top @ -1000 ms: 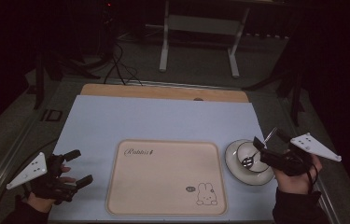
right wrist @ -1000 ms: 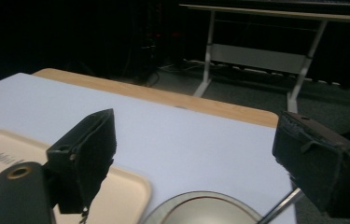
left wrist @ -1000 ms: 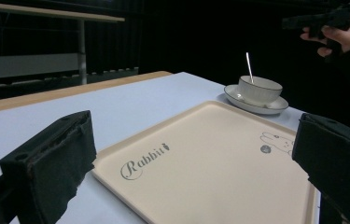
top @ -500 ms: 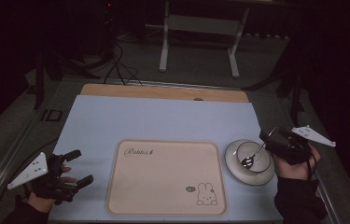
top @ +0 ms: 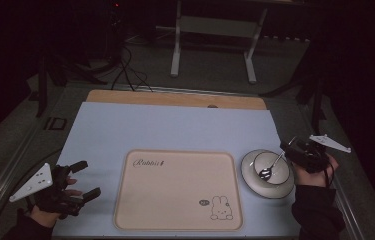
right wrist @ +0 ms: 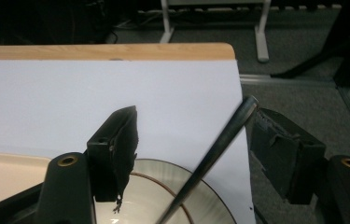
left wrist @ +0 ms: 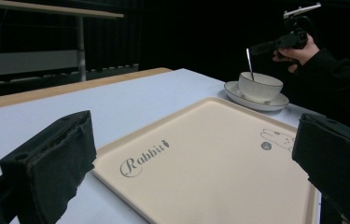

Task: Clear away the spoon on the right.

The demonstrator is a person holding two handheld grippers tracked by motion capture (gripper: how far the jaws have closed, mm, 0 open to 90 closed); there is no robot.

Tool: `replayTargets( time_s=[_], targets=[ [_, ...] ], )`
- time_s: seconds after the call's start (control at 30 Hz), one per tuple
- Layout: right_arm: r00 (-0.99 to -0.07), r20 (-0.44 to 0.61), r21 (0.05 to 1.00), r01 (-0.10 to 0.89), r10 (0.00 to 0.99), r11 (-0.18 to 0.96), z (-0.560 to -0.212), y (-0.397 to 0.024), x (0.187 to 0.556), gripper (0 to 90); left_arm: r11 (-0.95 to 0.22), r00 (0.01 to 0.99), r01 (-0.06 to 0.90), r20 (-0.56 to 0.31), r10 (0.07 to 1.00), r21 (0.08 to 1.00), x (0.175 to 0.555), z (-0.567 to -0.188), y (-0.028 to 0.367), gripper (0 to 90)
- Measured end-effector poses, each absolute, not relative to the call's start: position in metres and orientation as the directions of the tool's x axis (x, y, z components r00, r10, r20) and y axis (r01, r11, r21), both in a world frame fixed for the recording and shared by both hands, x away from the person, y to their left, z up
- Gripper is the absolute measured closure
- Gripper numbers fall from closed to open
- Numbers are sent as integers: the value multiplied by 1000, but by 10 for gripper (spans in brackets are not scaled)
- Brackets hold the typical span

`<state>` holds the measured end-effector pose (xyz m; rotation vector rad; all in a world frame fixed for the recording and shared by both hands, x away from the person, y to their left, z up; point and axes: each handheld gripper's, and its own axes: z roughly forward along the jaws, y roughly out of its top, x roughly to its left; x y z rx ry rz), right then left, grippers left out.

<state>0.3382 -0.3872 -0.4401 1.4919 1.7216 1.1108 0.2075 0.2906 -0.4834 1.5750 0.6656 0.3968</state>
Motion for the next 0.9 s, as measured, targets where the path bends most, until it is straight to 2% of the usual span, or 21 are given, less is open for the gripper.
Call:
replayTargets(
  time_s=[0.3,0.63,0.9],
  targets=[
    [-154,132,850,527,979,-32,-456,-398,350,342,-19,770,187,-135,624,982,209,-484,290,0],
    [-141,201,831,548,969,-92,-457,-409,366,398,-27,769,190,-132,626,981,210,-485,289,0],
    [-158,213,822,562,964,-90,-457,-410,371,632,-26,768,193,-135,625,981,211,-486,289,0]
  ],
)
